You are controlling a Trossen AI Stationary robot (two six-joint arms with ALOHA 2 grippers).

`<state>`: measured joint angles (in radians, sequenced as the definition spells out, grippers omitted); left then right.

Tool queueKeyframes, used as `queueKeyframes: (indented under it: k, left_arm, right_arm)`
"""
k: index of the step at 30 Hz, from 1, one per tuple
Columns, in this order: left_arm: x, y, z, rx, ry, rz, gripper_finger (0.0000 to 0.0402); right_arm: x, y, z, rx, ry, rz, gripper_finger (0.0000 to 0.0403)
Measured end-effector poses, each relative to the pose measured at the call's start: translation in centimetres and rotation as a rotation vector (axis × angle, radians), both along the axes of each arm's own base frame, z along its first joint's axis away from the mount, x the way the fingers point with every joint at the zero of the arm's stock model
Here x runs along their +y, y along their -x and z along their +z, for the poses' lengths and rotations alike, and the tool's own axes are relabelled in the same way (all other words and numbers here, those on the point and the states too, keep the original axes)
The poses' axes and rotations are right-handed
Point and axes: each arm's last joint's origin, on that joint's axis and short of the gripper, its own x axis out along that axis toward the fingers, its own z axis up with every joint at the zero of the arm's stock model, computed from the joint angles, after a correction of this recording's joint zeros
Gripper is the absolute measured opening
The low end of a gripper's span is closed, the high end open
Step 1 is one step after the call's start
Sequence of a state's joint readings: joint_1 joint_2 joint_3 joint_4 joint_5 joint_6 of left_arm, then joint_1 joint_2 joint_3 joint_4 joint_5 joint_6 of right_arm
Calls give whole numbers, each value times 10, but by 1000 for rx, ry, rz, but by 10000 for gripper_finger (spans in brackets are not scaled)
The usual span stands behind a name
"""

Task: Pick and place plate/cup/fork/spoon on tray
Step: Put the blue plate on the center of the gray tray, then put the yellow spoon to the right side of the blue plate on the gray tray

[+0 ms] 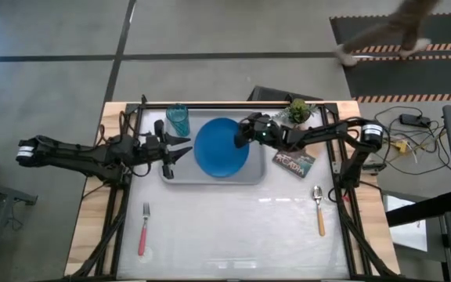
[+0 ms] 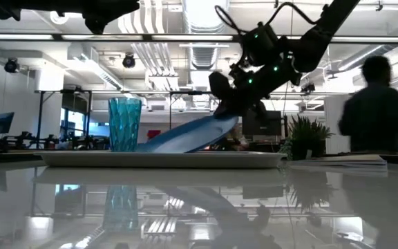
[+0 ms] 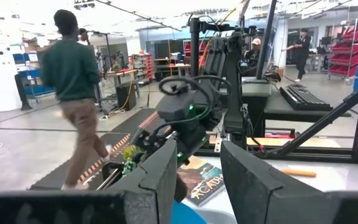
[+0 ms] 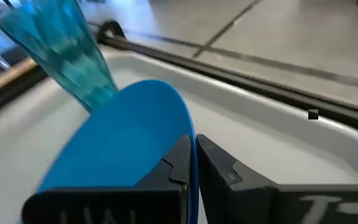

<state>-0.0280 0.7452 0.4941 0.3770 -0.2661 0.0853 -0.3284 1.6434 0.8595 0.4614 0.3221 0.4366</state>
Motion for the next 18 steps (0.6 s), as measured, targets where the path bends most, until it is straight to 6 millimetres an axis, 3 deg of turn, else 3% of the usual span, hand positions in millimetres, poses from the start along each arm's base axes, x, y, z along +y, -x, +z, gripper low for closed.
queueKeyframes:
  k: [8, 18]
  left_arm:
    - [0, 0, -1, 2, 0, 0, 108]
    - [0, 0, -2, 1, 1, 0, 108]
  right_arm:
    - [-9, -4, -13, 59, -2, -31, 16]
    - [-12, -5, -15, 97, 16, -51, 89]
